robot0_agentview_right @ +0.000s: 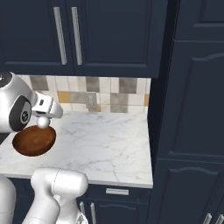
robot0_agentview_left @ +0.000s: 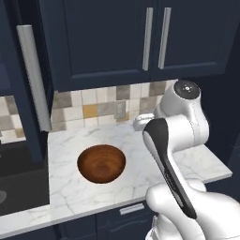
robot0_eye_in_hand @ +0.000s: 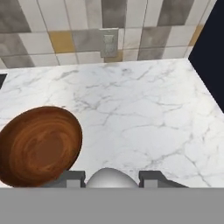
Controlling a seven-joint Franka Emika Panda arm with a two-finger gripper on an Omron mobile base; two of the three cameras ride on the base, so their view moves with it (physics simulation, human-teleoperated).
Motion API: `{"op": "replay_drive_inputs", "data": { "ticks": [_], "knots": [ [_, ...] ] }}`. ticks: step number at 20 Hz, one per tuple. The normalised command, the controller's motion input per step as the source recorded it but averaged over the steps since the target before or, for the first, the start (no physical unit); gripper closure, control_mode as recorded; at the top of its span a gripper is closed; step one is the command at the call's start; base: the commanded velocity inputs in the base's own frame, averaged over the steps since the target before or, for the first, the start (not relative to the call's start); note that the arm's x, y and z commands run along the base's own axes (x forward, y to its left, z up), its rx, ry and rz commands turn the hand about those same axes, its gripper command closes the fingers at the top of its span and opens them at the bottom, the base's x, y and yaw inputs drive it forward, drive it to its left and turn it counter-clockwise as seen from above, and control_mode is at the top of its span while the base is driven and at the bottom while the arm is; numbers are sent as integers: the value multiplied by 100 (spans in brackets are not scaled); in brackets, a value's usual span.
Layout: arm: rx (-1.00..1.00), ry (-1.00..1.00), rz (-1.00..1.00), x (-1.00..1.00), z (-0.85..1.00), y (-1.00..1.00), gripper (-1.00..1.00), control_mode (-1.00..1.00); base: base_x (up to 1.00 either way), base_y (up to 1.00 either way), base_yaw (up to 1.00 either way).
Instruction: Pick the egg and butter from the fridge and place them by the bowl for mixing.
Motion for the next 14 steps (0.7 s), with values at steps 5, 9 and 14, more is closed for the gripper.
{"op": "replay_drive_inputs", "data": {
  "ticks": [5, 9, 14],
  "knots": [
    [0, 10, 4, 4, -72, 0, 100, -100, 0, 0, 0],
    [0, 5, 6, 21, -36, -12, 100, -100, 0, 0, 0],
    [0, 9, 5, 64, -36, -18, 100, -100, 0, 0, 0]
  ]
}}
